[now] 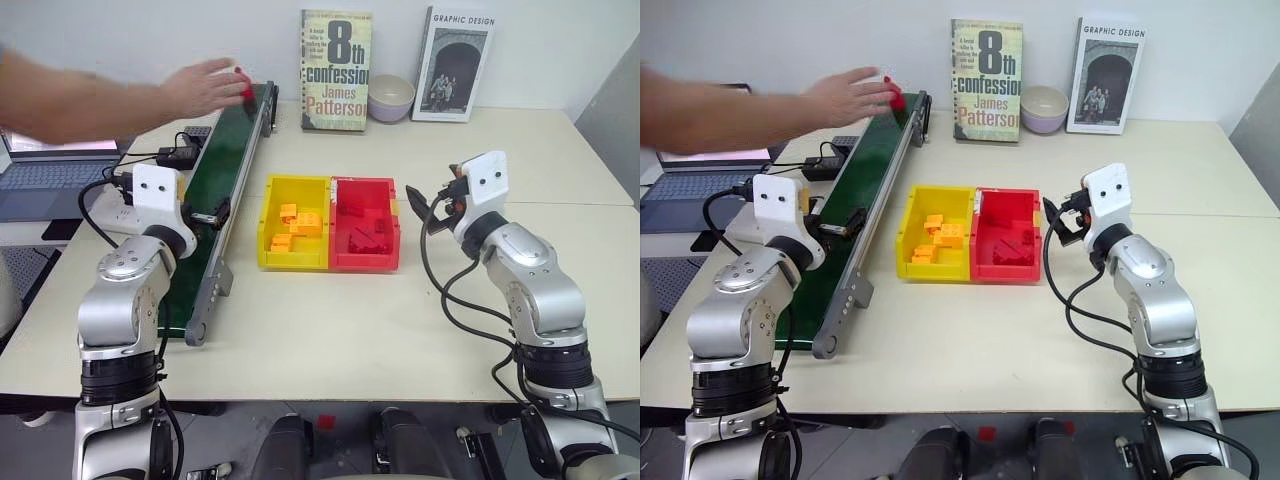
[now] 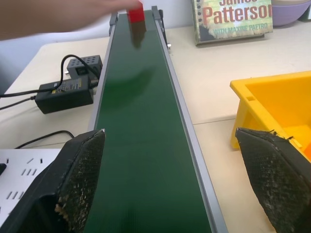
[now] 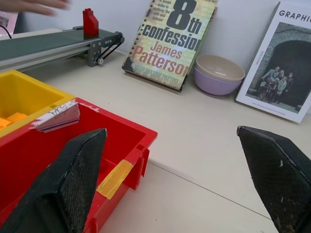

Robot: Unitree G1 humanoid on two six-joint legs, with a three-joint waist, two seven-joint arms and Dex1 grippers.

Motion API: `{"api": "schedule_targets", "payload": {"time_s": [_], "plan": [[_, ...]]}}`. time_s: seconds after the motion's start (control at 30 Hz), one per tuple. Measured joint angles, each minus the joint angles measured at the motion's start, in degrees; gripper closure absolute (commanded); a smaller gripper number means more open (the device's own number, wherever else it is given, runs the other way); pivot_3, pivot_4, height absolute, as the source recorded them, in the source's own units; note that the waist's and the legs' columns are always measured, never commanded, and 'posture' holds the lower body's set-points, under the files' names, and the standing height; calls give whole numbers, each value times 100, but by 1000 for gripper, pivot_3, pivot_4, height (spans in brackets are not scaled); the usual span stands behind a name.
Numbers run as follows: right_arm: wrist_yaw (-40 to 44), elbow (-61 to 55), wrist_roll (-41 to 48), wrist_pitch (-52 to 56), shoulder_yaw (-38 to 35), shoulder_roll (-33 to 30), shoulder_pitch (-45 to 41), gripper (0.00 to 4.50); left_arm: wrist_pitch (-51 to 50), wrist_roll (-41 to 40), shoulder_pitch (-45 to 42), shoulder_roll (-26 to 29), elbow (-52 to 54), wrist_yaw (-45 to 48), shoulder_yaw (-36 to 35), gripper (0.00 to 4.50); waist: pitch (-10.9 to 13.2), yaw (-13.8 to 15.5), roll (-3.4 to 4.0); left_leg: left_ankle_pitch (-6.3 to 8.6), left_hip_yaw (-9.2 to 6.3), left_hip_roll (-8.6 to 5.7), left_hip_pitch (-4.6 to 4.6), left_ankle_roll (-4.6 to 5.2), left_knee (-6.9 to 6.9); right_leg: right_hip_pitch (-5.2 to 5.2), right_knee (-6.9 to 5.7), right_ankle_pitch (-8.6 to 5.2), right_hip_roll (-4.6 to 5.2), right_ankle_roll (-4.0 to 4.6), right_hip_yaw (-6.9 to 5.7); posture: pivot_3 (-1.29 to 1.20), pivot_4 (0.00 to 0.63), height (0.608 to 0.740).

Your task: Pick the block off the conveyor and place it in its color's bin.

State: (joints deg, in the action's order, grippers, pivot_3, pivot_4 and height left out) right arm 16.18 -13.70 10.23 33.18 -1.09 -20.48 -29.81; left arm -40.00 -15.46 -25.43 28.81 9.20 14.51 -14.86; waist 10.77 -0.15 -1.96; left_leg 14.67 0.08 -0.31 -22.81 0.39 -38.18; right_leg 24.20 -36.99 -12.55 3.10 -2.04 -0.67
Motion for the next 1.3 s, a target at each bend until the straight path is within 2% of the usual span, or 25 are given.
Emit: {"api": "schedule_targets", "payload": {"time_s": [0.37,0.6,0.9,1.1,1.3], "plan": [[353,0,143,6,-57,-202,-5,0,-135,-48,264,-113,550,-304,-296,60,0,1,0,0,-3,1,0,0,3,0,0,0,1,0,2,0,150,740],[2225,-364,1729,352,-148,-620,-222,0,-238,-24,611,-538,894,-752,-347,60,0,2,0,0,-10,2,1,1,2,-3,2,0,1,0,-2,0,150,740],[3151,-406,2382,479,-24,-875,-357,0,-240,-24,615,-673,987,-884,-292,60,0,5,0,0,-8,1,1,0,1,-4,2,0,1,0,0,0,150,740],[3322,-570,2478,512,80,-1057,-357,0,-224,-25,550,-675,832,-868,-279,60,0,12,0,0,-9,1,0,0,0,-4,3,0,3,0,-1,0,150,740],[2917,-608,2051,352,217,-1039,-359,0,-185,-21,467,-675,673,-818,-181,60,0,9,0,0,-7,2,0,0,0,-3,2,0,3,0,1,0,150,740]]}}
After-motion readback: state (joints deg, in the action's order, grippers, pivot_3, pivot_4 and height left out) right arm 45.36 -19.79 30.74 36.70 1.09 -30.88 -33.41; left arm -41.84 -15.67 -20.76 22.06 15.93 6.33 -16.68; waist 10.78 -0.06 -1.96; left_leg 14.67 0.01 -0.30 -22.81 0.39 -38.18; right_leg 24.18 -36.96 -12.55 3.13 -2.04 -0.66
